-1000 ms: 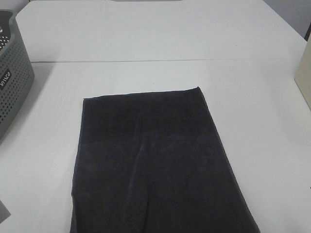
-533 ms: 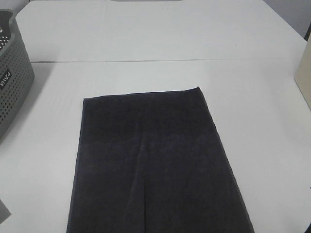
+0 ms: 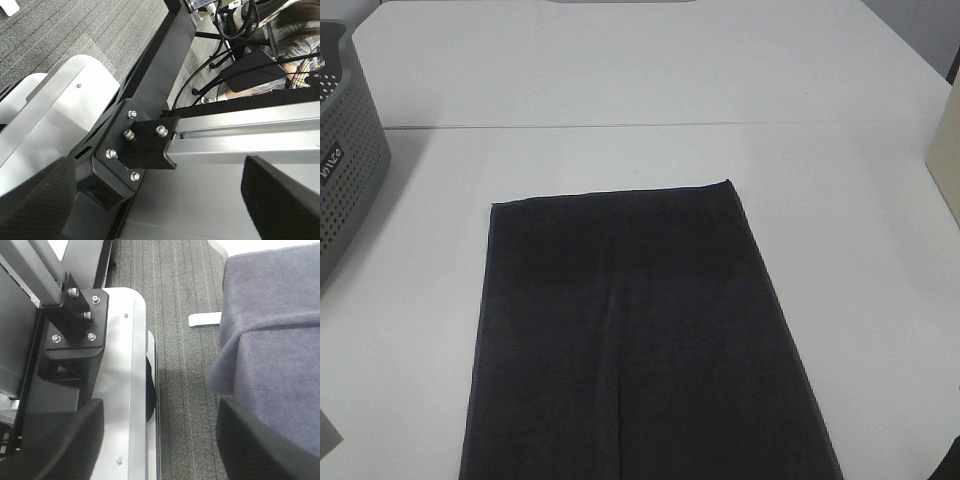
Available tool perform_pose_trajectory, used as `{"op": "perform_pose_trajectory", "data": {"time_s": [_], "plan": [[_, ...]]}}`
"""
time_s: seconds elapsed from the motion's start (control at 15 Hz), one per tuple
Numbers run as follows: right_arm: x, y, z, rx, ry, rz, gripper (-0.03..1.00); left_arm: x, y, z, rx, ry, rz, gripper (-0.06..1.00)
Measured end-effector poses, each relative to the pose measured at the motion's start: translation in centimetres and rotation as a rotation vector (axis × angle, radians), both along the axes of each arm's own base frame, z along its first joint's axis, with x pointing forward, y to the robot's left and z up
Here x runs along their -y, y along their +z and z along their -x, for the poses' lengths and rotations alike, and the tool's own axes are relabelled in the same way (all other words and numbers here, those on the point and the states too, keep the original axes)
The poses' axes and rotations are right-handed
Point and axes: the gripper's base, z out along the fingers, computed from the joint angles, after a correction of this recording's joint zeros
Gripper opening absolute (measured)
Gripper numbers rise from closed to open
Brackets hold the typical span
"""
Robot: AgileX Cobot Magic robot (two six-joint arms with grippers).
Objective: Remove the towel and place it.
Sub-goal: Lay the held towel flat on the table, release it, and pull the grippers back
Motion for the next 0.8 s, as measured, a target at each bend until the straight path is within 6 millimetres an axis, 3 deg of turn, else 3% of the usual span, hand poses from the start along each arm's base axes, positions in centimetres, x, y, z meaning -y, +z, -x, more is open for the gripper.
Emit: {"op": "perform_pose_trajectory", "data": {"time_s": [0.2, 0.47, 0.53, 0.6, 0.67, 0.73, 0.8], "plan": [[0.0, 0.0, 0.0, -0.035, -0.041, 0.004, 0.63, 0.1, -0.1, -1.4, 0.05, 0.119, -0.054, 0.84], [-0.1, 0.1, -1.8, 0.017, -0.265, -0.011, 0.63, 1.6, 3.7, -6.0, 0.336, 0.318, -0.028, 0.82], [-0.1, 0.1, -1.8, 0.017, -0.265, -0.011, 0.63, 1.6, 3.7, -6.0, 0.336, 0.318, -0.028, 0.82], [0.0, 0.4, -3.1, 0.103, -0.39, -0.046, 0.63, 1.6, 5.6, -8.3, 0.54, 0.421, -0.041, 0.82], [0.0, 0.4, -3.1, 0.103, -0.39, -0.046, 0.63, 1.6, 5.6, -8.3, 0.54, 0.421, -0.041, 0.82], [0.1, 0.6, -3.8, 0.148, -0.458, -0.063, 0.63, 1.4, 6.6, -9.6, 0.678, 0.484, -0.072, 0.82], [0.6, 1.0, -5.3, 0.247, -0.609, -0.092, 0.63, 0.3, 8.5, -12.0, 0.949, 0.615, -0.179, 0.82]]}}
